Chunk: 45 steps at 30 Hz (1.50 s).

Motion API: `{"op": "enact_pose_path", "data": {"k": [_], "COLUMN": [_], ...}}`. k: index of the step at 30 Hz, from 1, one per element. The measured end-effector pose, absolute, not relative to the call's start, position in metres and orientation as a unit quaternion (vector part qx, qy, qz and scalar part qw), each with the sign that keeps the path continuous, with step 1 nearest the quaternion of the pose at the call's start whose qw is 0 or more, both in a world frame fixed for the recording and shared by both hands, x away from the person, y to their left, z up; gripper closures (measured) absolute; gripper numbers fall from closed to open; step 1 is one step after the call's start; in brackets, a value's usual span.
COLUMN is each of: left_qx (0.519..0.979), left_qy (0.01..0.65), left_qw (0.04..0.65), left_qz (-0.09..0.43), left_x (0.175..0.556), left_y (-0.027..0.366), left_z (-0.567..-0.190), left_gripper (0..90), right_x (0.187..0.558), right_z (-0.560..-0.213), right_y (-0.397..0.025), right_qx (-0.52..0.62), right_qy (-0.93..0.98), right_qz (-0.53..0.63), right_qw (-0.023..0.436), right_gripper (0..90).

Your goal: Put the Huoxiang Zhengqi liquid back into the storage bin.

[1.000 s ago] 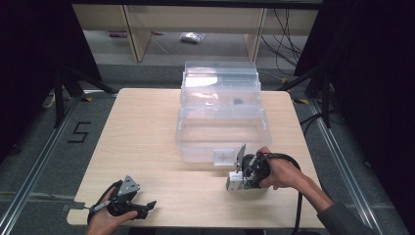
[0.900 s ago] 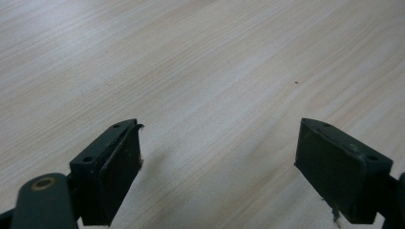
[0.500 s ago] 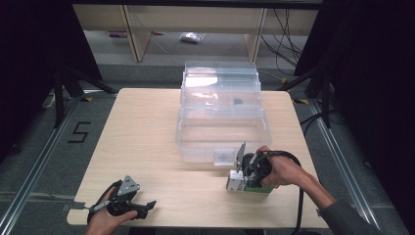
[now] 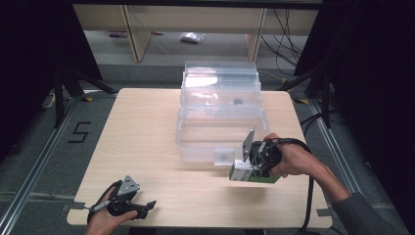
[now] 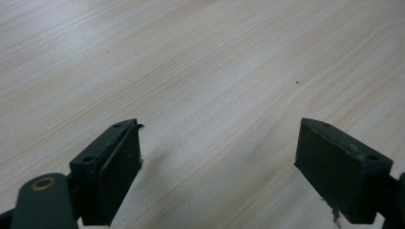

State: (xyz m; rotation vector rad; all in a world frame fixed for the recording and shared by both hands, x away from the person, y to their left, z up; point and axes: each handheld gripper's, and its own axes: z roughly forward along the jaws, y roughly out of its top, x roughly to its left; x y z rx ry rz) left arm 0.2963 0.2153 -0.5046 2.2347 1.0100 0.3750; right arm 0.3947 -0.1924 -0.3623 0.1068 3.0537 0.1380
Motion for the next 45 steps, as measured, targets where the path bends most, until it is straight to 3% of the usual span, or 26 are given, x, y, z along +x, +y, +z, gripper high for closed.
{"op": "enact_pose_path", "data": {"k": [19,26,45], "left_qx": [0.853,0.853,0.853], "left_qy": [0.383,0.384,0.382], "left_qw": [0.324,0.324,0.325], "left_qz": [0.143,0.143,0.144], "left_x": [0.296,0.297,0.297], "left_y": [0.216,0.216,0.217], "left_z": [-0.504,-0.505,-0.505], "left_gripper": [15.1,15.1,15.1], "right_x": [0.42,0.435,0.477], "right_z": [-0.312,-0.298,-0.302], "right_y": [-0.193,-0.189,-0.173], "right_qx": [0.03,0.046,0.031], "right_qy": [0.997,0.995,0.996], "right_qz": [0.056,0.051,0.037], "right_qw": [0.049,0.071,0.072], "right_gripper": [64.0,64.1,64.1]}}
